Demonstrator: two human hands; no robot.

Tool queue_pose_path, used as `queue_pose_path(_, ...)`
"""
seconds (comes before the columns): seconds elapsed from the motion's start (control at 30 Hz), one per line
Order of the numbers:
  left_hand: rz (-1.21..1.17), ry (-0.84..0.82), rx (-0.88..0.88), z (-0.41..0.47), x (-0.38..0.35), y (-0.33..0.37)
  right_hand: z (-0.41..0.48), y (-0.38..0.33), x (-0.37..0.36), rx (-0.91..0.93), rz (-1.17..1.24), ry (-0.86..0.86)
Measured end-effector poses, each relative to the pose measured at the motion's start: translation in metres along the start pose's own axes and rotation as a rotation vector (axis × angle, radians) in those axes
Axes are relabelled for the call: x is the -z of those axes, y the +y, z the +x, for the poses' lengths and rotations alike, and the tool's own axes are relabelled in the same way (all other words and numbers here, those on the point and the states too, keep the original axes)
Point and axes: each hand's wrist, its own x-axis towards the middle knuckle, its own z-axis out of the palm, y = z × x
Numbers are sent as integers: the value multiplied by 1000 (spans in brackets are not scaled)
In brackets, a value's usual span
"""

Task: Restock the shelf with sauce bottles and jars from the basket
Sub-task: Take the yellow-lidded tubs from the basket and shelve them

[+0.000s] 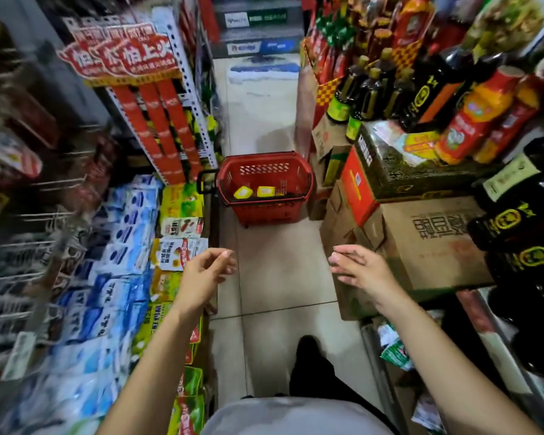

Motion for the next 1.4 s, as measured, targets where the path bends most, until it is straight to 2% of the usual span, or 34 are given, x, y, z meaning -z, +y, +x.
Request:
queue_pose_path(0.5,-2,98,102,166,-22,56,193,-81,-26,-28,-1,-147)
queue_pose_path(0.73,-127,136,176,235,-9,61,263,-105,-60,-56,-16,-155)
queue_pose_path(1.13,-47,6,251,420,37,82,387,-146,-126,-169,0,-13)
queue_pose_path(1.4,-25,-53,314,518,14,84,460,-157,-132,-257,24,-11)
